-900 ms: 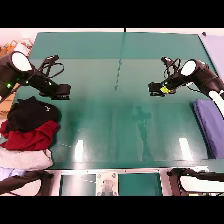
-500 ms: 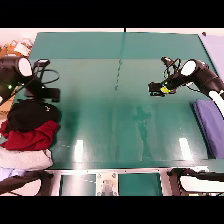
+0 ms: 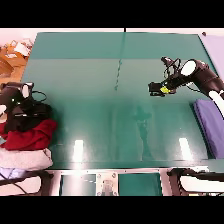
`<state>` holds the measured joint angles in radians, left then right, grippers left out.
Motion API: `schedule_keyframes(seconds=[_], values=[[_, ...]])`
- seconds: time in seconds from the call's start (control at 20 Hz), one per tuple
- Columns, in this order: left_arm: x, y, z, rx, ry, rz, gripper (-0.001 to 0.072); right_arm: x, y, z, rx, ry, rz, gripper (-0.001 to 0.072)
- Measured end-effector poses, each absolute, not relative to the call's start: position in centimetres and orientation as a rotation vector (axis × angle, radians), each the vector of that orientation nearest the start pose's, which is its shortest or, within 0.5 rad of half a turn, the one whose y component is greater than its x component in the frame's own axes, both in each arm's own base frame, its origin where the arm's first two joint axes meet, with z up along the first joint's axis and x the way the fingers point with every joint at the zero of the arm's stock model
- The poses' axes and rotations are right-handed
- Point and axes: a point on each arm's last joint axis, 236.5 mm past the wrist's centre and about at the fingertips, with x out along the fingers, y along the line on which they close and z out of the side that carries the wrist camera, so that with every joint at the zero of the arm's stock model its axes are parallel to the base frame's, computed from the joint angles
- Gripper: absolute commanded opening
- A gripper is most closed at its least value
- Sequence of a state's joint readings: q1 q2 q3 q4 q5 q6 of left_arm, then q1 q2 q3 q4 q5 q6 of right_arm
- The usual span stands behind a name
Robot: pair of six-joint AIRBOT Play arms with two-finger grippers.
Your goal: Fold the shirts.
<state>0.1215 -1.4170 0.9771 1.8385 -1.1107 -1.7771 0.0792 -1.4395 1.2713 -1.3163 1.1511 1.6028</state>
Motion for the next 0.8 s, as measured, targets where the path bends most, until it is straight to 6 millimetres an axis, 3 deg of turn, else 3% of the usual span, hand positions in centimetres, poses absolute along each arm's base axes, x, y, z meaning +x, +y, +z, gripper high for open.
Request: schedule_keyframes(seconds=[0.1,0.2,0.3,0.4,0.5,0.6,0.75,0.8], values=[[32.7,9.9,-8.8,0.028,1.533,0.339,0.0018,40.9,8.7,-0.9,0.216,1.325,0.175,0.0024],[33.8,9.6,-7.1,0.018,1.511,0.311,0.0018,40.9,8.7,-1.0,0.216,1.326,0.176,0.0024],[36.2,8.4,-3.5,0.027,1.435,0.265,0.0018,40.9,8.7,-1.0,0.216,1.326,0.175,0.0024],[39.1,5.9,1.7,0.054,1.318,0.195,0.0018,41.0,8.7,-0.9,0.217,1.322,0.175,0.0024],[41.1,1.6,7.2,0.083,1.201,0.092,0.0018,41.0,8.7,-0.9,0.218,1.32,0.175,0.0024],[41.8,-4.7,11.9,0.089,1.1,-0.065,0.0019,41.1,8.7,-0.9,0.217,1.318,0.174,0.0024],[40.9,-14.5,14.9,0.104,1.013,-0.31,0.0031,41.1,8.8,-0.9,0.223,1.315,0.176,0.0029],[40.5,-17.9,15.1,0.114,0.99,-0.391,0.0382,41.1,8.9,-0.8,0.227,1.316,0.179,0.0113]])
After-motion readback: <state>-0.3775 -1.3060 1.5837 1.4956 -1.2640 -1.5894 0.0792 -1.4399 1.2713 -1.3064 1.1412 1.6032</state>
